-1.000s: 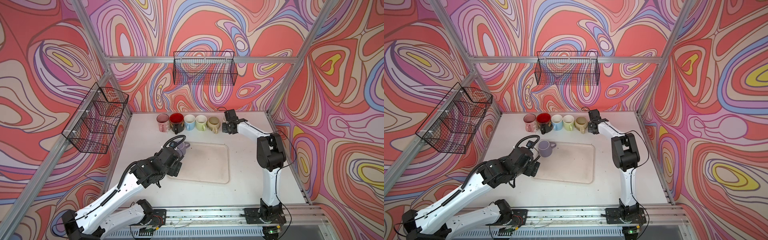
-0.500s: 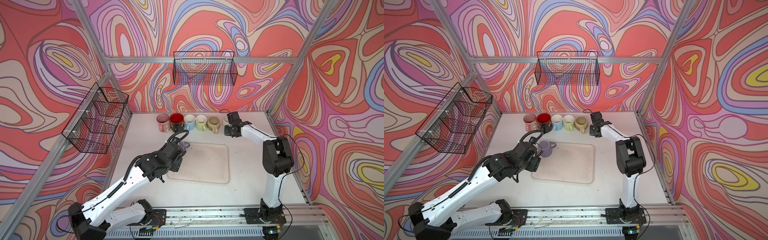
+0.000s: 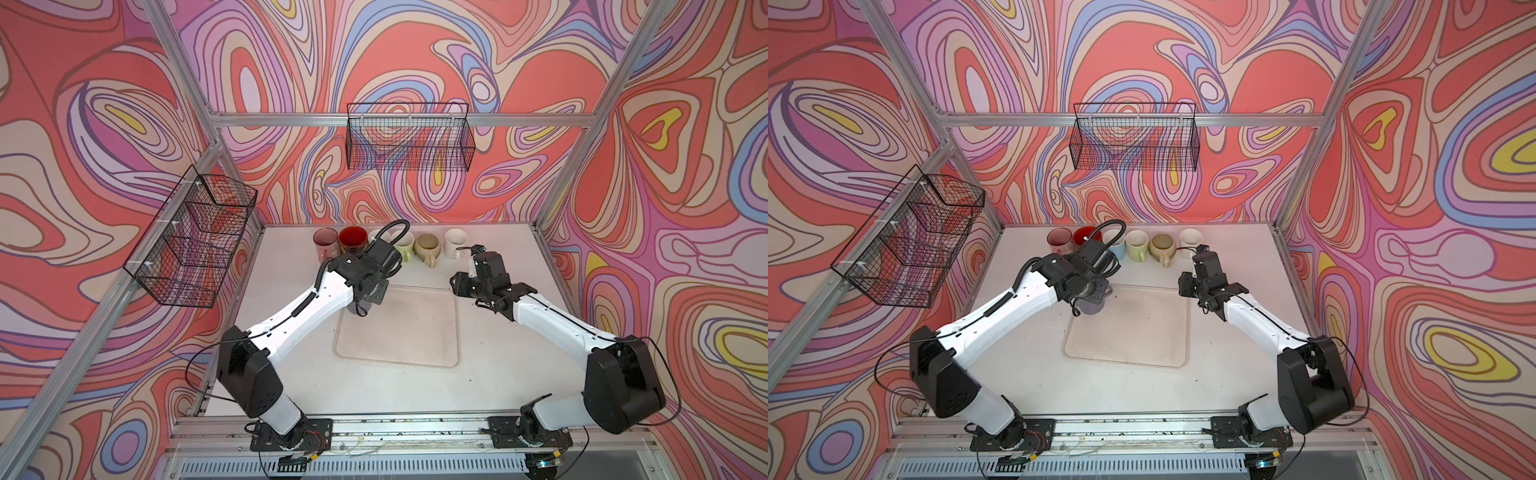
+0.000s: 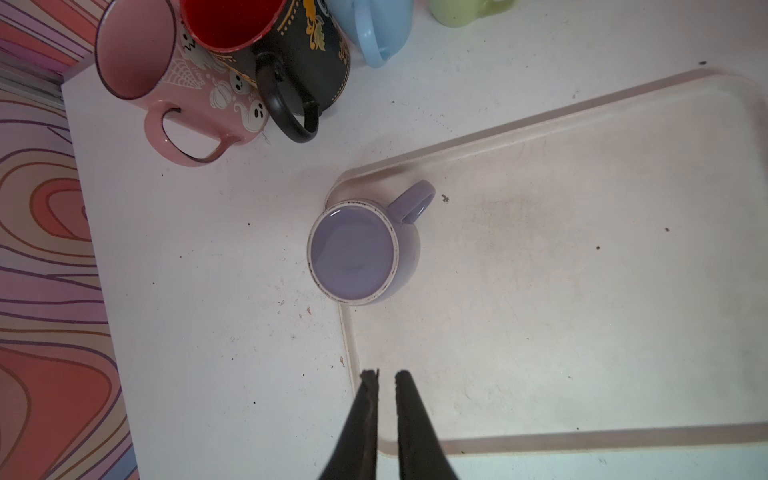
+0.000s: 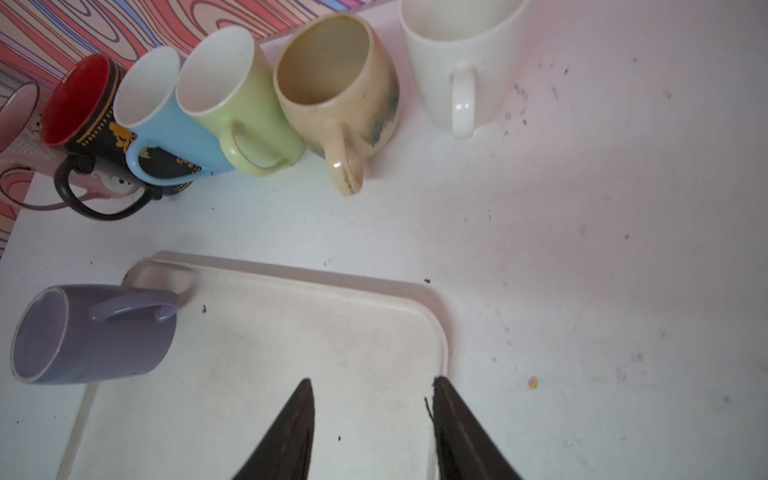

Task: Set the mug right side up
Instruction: 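Open the right gripper and draw it back while the left lowers to the lavender mug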

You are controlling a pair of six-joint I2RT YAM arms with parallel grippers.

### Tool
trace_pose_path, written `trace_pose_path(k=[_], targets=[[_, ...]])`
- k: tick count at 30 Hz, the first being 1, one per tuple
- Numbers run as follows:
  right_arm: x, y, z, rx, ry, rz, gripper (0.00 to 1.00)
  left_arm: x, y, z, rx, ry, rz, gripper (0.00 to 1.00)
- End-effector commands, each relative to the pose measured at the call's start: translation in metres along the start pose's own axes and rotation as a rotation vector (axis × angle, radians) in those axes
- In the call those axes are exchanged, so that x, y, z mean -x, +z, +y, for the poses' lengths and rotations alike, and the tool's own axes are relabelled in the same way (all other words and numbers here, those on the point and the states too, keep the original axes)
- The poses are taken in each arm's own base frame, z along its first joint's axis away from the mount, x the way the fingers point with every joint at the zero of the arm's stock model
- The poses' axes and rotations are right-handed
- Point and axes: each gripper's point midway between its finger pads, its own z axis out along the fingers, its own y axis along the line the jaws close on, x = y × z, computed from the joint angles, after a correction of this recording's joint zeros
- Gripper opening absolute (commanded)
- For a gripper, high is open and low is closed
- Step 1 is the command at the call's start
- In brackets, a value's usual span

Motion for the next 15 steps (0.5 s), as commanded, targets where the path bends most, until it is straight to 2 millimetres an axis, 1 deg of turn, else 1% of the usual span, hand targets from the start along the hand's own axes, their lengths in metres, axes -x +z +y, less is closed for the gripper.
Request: trace_pose_path(k=[1, 3, 5, 9, 10, 12, 15], targets=[[-0.006, -0.006, 0.016, 0.097, 0.027, -0.028, 0.47, 0.004, 0.019, 0.003, 0.035, 0.036, 0.084, 0.06], [-0.015, -0.007, 0.019, 0.119, 0.025, -0.018, 0.46, 0.013, 0.035, 0.008, 0.054, 0.018, 0.104, 0.03], [-0.020, -0.008, 0.026, 0.145, 0.023, -0.020, 0.46, 0.021, 0.049, 0.009, 0.028, -0.012, 0.119, 0.03], [-0.024, -0.011, 0.037, 0.186, 0.027, -0.040, 0.46, 0.041, 0.070, 0.003, 0.010, -0.031, 0.139, 0.00], [-0.026, -0.010, 0.037, 0.188, 0.033, -0.040, 0.46, 0.048, 0.072, 0.001, 0.009, -0.032, 0.134, 0.00], [-0.029, -0.010, 0.035, 0.191, 0.046, -0.051, 0.46, 0.055, 0.084, -0.005, 0.007, -0.035, 0.147, 0.00], [-0.030, -0.011, 0.033, 0.191, 0.057, -0.059, 0.45, 0.059, 0.099, -0.011, 0.012, -0.040, 0.168, 0.00]])
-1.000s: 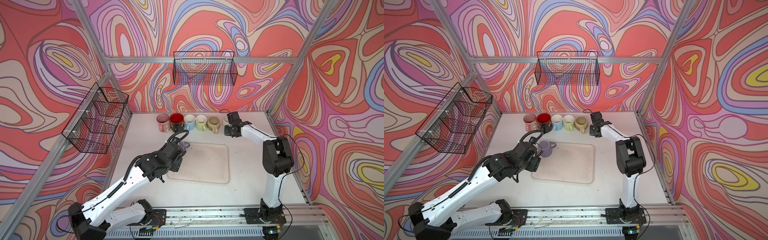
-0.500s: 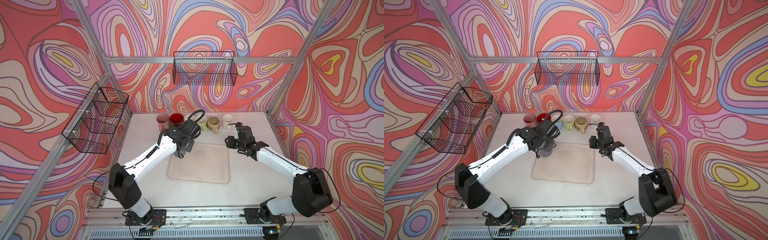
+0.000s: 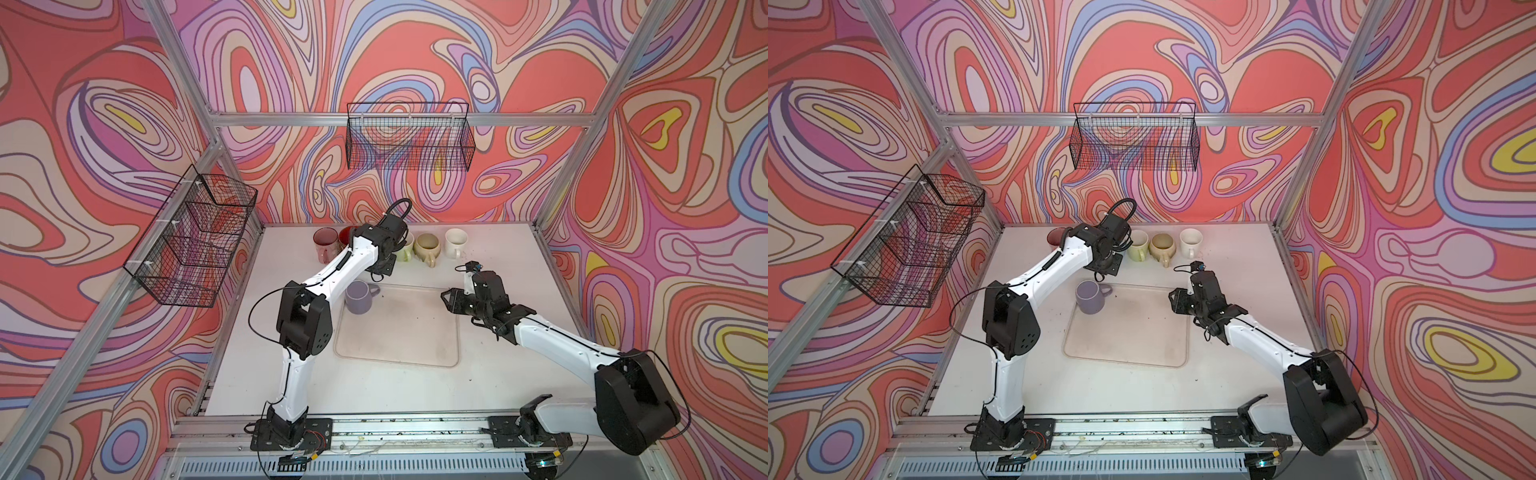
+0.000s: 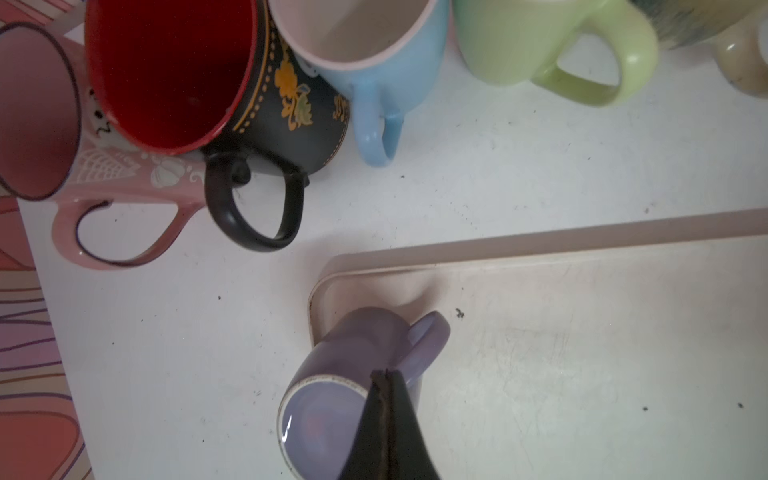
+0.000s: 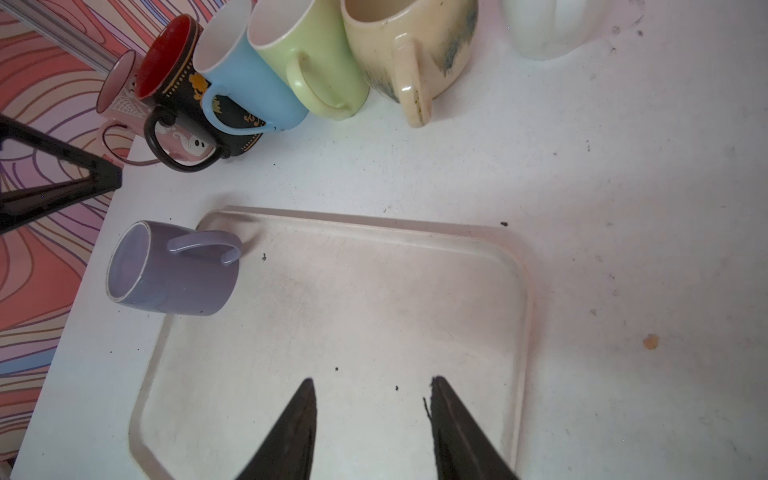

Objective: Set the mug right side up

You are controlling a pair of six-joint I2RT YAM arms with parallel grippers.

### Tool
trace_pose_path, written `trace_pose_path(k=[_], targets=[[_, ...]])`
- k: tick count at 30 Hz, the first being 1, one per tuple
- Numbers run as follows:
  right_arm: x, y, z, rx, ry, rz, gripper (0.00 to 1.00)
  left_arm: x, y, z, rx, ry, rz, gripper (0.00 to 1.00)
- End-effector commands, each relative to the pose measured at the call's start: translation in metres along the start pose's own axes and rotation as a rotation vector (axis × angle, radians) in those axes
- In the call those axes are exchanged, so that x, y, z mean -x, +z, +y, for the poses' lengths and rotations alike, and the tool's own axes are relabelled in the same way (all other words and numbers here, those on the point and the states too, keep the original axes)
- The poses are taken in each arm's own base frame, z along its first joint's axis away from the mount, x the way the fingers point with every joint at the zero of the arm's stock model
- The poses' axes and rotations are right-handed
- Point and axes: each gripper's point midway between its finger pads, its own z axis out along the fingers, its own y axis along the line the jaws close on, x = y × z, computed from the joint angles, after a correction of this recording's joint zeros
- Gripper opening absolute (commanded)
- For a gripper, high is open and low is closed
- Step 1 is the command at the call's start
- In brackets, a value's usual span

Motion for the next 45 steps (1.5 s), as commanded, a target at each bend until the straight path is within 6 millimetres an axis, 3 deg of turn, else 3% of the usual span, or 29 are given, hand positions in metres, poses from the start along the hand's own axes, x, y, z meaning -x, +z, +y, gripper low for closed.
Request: trace_pose_path(k=[1, 17, 25, 36, 45], targets=[[0.007, -0.005, 0.005, 0.025, 0.019, -0.046, 0.45, -0.008, 0.012, -0.005, 0.006, 0.015, 0.068, 0.00], [0.005, -0.002, 0.002, 0.024, 0.026, -0.050, 0.45, -0.014, 0.062, -0.007, 0.008, -0.027, 0.123, 0.00], [0.004, 0.001, -0.001, 0.008, 0.021, -0.048, 0.45, -0.027, 0.081, -0.005, 0.020, -0.029, 0.164, 0.00], [0.001, 0.007, -0.006, -0.015, 0.018, -0.033, 0.44, -0.051, 0.079, -0.012, -0.023, -0.065, 0.192, 0.00], [-0.001, 0.011, -0.009, -0.026, 0.018, -0.025, 0.44, -0.072, 0.061, -0.021, -0.018, -0.049, 0.175, 0.00]])
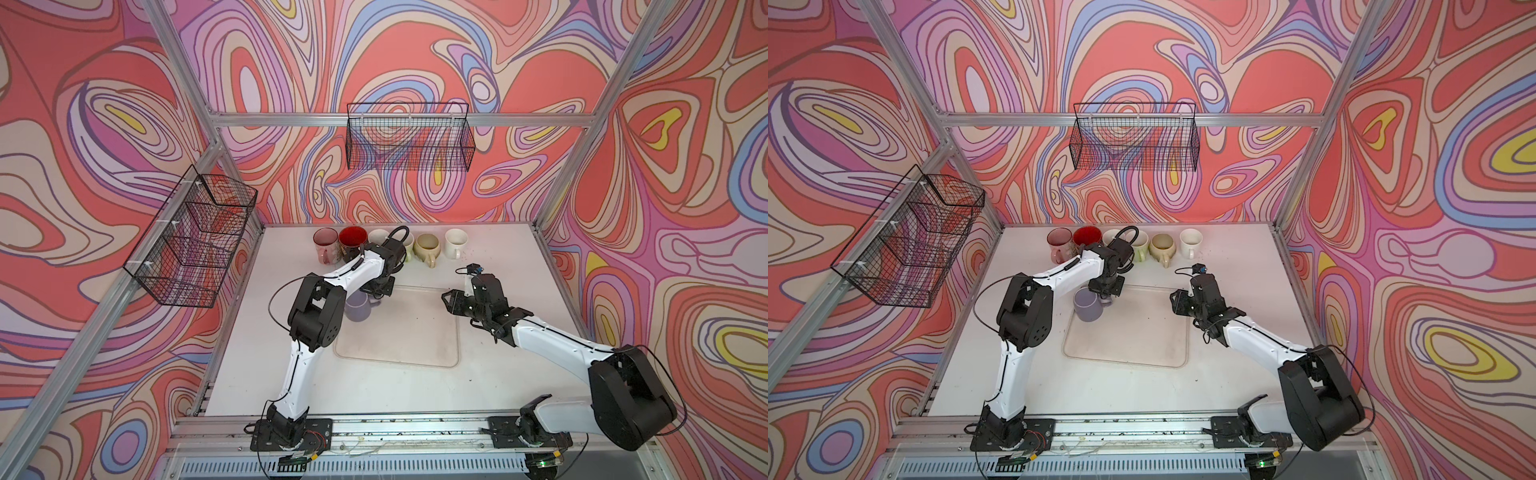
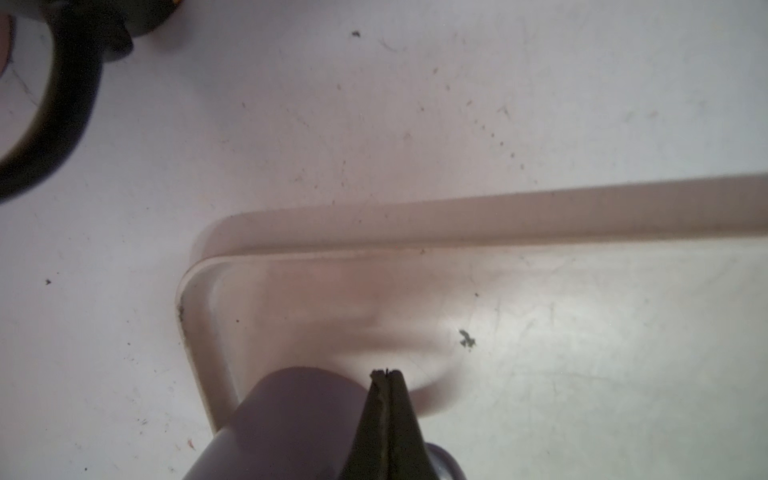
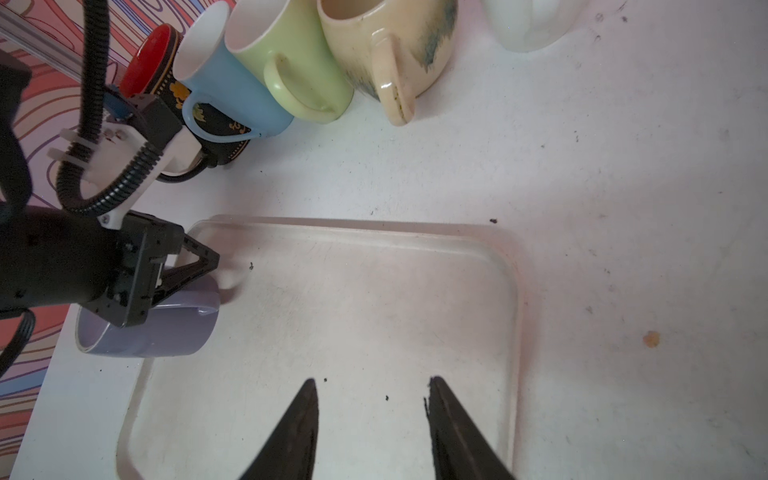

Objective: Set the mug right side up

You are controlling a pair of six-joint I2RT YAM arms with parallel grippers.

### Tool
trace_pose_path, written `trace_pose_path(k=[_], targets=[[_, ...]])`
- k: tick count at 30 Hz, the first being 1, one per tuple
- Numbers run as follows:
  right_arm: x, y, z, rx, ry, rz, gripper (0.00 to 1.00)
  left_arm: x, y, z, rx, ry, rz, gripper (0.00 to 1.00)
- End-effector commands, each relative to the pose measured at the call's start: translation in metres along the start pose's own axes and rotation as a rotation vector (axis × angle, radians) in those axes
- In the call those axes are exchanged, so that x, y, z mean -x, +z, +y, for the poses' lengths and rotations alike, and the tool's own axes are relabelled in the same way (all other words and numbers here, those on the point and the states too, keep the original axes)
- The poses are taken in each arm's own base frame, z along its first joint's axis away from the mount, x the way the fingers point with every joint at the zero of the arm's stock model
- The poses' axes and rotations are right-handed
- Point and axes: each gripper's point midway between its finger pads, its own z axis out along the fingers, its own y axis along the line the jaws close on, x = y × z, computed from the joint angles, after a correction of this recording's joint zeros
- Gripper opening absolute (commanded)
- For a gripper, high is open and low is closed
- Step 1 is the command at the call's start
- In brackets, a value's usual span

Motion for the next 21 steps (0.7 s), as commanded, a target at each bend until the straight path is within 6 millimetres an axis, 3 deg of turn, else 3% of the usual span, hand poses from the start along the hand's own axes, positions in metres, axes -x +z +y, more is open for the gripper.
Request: trace_pose_path(k=[1, 12, 21], targets=[[0.002, 0.003, -0.002, -0.012, -0.007, -0.012, 0.44, -0.009, -0.019, -0.003, -0.004, -0.013, -0.031, 0.00], [-0.002, 0.008, -0.004, -0.019, -0.008, 0.006, 0.44, -0.049, -0.034, -0.015, 0.019, 0.023, -0.048, 0.00], [-0.003, 0.011, -0.005, -0.022, -0.009, 0.017, 0.44, -0.089, -0.041, -0.007, 0.034, 0.008, -0.053, 0.00]])
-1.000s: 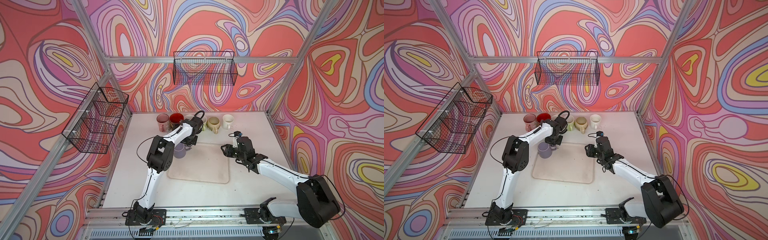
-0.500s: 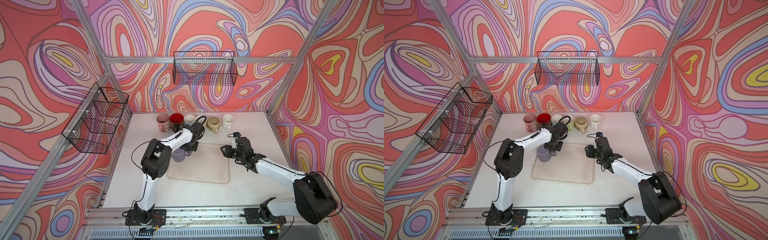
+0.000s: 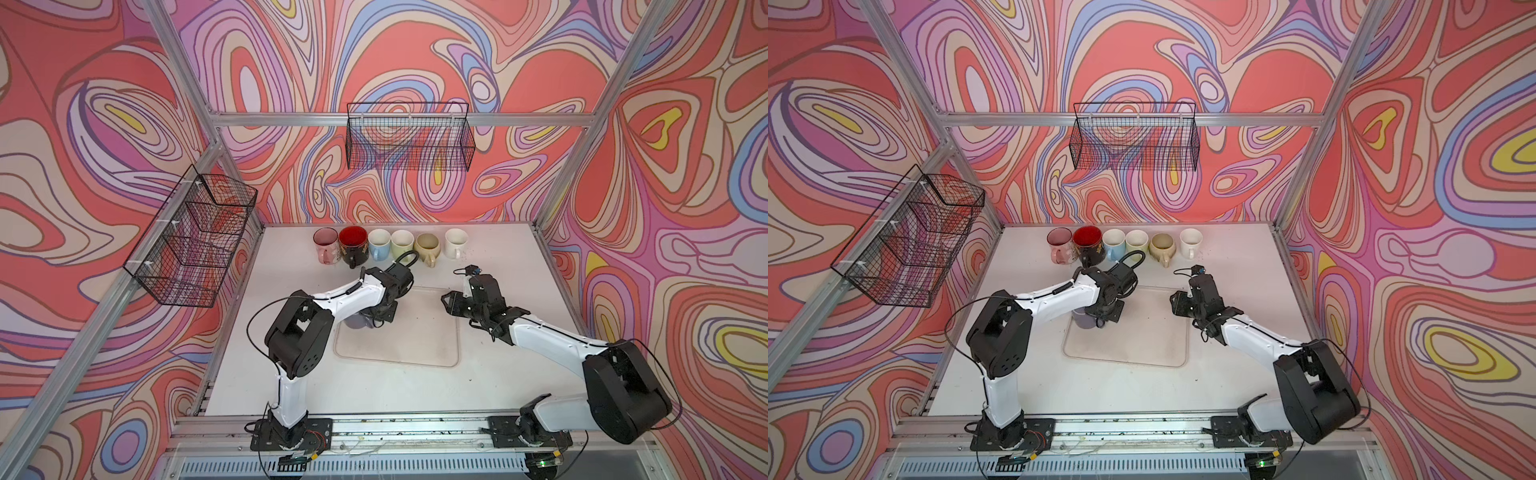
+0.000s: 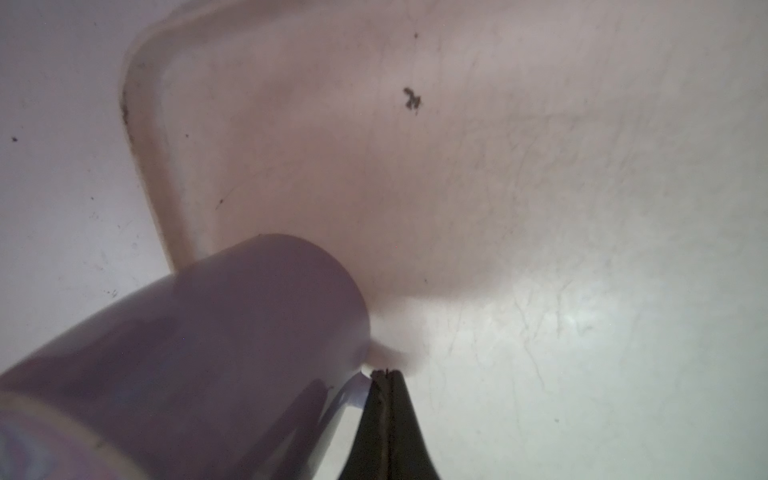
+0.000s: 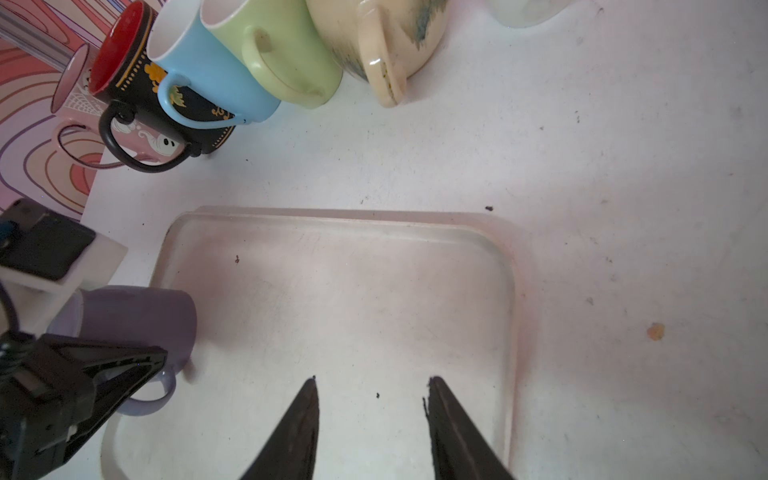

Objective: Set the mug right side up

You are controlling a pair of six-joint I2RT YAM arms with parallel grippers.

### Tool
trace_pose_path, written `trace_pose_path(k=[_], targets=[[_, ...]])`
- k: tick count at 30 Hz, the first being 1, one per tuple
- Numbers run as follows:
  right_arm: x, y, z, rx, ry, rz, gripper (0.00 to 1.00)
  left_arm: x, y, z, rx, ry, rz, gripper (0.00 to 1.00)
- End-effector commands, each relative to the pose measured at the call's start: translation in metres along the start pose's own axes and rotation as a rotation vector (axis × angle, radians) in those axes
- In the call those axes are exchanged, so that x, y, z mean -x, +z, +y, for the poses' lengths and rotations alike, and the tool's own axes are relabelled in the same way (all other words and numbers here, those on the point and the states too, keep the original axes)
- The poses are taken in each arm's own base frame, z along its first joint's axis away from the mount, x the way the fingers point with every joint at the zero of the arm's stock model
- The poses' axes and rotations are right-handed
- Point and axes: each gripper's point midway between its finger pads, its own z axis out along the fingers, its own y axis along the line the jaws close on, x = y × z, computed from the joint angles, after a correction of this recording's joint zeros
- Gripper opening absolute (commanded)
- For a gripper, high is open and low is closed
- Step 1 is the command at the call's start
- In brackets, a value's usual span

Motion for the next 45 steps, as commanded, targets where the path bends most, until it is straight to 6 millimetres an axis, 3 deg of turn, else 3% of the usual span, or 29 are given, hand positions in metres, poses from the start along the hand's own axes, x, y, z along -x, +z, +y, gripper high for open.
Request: trace_pose_path(k=[1, 14, 18, 24, 29, 33, 36, 40, 45], targets=[[0.005, 0.004, 0.001, -0.003, -0.010, -0.011, 0.44, -0.010, -0.012, 0.006, 0.015, -0.037, -0.034, 0.00], [-0.001, 0.012, 0.001, -0.011, -0.016, 0.012, 0.44, -0.064, -0.029, 0.048, 0.072, -0.154, -0.112, 0.00], [-0.002, 0.013, 0.001, -0.011, -0.019, 0.017, 0.44, -0.073, -0.036, 0.062, 0.098, -0.188, -0.142, 0.00], [-0.001, 0.012, 0.001, -0.017, -0.024, 0.013, 0.44, -0.075, -0.058, 0.067, 0.036, -0.242, -0.198, 0.00], [-0.001, 0.012, 0.003, -0.005, -0.030, 0.011, 0.44, -0.078, -0.070, 0.066, -0.012, -0.231, -0.209, 0.20], [-0.003, 0.013, 0.005, 0.001, -0.034, 0.015, 0.45, -0.083, -0.063, 0.063, -0.009, -0.205, -0.175, 0.39], [-0.003, 0.012, 0.007, 0.006, -0.038, 0.016, 0.46, -0.084, -0.056, 0.061, -0.005, -0.193, -0.166, 0.49], [-0.002, 0.011, 0.010, 0.017, -0.041, 0.011, 0.46, -0.083, -0.049, 0.059, -0.006, -0.186, -0.166, 0.56], [0.001, 0.003, 0.019, 0.065, -0.050, -0.020, 0.48, -0.080, -0.038, 0.061, -0.021, -0.195, -0.147, 0.55]])
